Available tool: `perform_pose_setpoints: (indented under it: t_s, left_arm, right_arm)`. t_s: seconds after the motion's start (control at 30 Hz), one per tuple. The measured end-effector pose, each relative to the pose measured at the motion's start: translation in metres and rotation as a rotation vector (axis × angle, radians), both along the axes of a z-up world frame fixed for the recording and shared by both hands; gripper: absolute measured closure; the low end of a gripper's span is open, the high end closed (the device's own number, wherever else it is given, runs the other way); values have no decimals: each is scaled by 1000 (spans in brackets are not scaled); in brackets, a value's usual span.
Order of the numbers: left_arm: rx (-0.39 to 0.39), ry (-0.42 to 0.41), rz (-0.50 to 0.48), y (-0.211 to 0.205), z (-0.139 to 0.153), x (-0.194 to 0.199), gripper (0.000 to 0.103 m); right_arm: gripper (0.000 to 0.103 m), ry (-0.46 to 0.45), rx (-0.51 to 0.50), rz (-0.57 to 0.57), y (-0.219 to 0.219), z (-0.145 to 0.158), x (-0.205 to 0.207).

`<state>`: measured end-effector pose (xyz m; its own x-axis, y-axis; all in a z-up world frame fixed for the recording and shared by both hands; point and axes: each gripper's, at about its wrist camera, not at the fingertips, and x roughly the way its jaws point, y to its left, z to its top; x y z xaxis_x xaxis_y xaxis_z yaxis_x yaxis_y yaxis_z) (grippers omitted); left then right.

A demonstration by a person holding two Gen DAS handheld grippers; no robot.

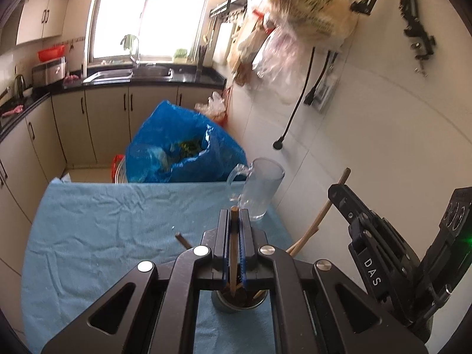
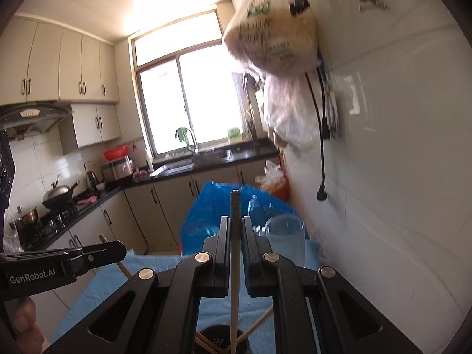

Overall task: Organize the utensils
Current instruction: 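Lower the chopsticks into the black cup and open both tools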

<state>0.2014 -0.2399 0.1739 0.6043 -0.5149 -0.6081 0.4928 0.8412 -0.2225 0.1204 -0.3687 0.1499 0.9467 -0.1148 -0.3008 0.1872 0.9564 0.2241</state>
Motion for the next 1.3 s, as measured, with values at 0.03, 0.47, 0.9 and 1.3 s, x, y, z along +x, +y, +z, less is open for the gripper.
perform_pose_setpoints:
  t_s: [0.03, 0.47, 0.9, 1.3]
  left_arm:
    - [3, 6, 0, 0, -3, 1, 98]
    - [15, 36, 17, 9, -6, 1, 82]
    - [-54, -44, 52, 80, 26, -52, 67]
    - [4, 17, 141, 177, -21, -112, 55]
  right_arm:
    - [95, 17, 2, 5, -1, -6, 2]
    - [88, 88, 27, 28, -7, -19, 9]
    - [51, -62, -40, 72, 30, 30, -74]
    - [51, 77, -44, 248, 104, -26, -120]
